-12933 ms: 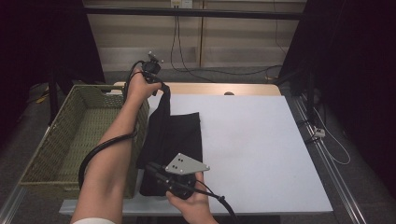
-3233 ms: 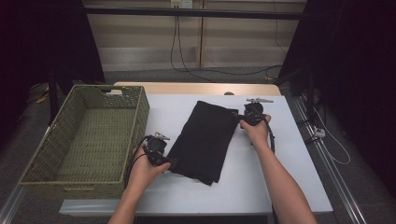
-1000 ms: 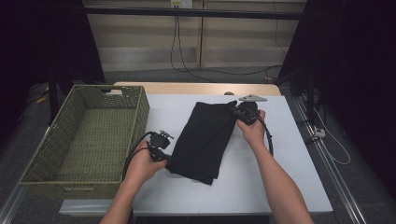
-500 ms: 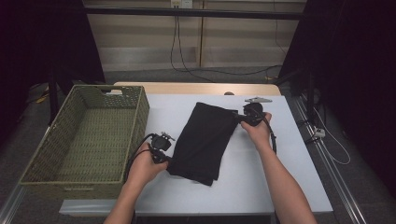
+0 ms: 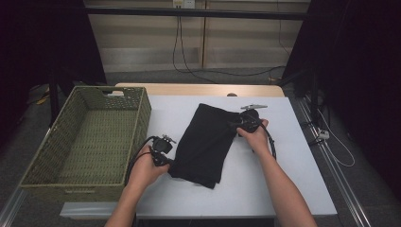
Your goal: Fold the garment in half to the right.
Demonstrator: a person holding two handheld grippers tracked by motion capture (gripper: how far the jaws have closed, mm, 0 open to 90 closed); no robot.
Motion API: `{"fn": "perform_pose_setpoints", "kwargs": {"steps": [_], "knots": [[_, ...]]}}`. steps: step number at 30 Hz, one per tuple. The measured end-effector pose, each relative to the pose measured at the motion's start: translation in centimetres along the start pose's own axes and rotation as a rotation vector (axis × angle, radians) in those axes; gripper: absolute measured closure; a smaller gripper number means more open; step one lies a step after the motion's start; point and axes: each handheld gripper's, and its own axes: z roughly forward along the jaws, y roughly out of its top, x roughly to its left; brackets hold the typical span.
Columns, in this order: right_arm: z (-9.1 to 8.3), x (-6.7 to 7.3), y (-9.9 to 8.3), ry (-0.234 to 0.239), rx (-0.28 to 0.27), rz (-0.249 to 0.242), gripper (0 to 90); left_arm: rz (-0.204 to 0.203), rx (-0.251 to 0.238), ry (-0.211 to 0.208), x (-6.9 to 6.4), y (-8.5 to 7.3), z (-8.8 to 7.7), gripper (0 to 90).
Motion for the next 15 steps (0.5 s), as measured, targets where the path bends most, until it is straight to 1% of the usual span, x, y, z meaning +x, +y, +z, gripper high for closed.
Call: {"fn": "perform_pose_setpoints", "kwargs": {"steps": [2, 3, 5, 7, 8, 9, 10, 12, 14, 15], "knots": [[-0.3, 0.3, -0.2, 0.013, 0.013, 0.006, 27.8, -0.002, -0.005, -0.001, 0.0, 0.0, 0.0, 83.5], [-0.2, 0.2, -0.2, 0.020, 0.001, -0.017, 29.8, -0.002, -0.007, 0.000, 0.0, -0.1, 0.0, 83.5], [-0.2, 0.3, -0.2, 0.033, -0.001, -0.025, 35.2, 0.004, -0.011, -0.003, 0.0, -0.1, 0.0, 83.5], [-0.3, 0.5, -0.2, 0.048, 0.002, -0.031, 40.7, 0.002, -0.009, 0.000, 0.0, -0.1, 0.1, 83.5], [-0.2, 0.7, -0.2, 0.054, -0.007, -0.041, 45.4, 0.003, -0.009, 0.000, 0.0, -0.1, 0.1, 83.5], [-0.2, 0.7, -0.2, 0.069, -0.006, -0.049, 50.0, 0.002, -0.010, -0.001, 0.0, -0.1, 0.1, 83.5], [-0.3, 0.8, -0.2, 0.074, -0.003, -0.048, 52.4, -0.005, -0.011, -0.002, 0.0, -0.1, 0.1, 83.5], [-0.3, 1.0, -0.1, 0.090, -0.002, -0.054, 60.9, 0.004, -0.009, -0.002, 0.0, 0.0, 0.1, 83.5], [-0.2, 1.1, -0.1, 0.110, -0.002, -0.053, 71.9, 0.004, -0.007, 0.000, 0.0, 0.0, 0.1, 83.5], [-0.2, 1.3, -0.1, 0.115, -0.002, -0.051, 74.1, 0.005, -0.005, 0.001, 0.0, 0.0, 0.1, 83.5]]}}
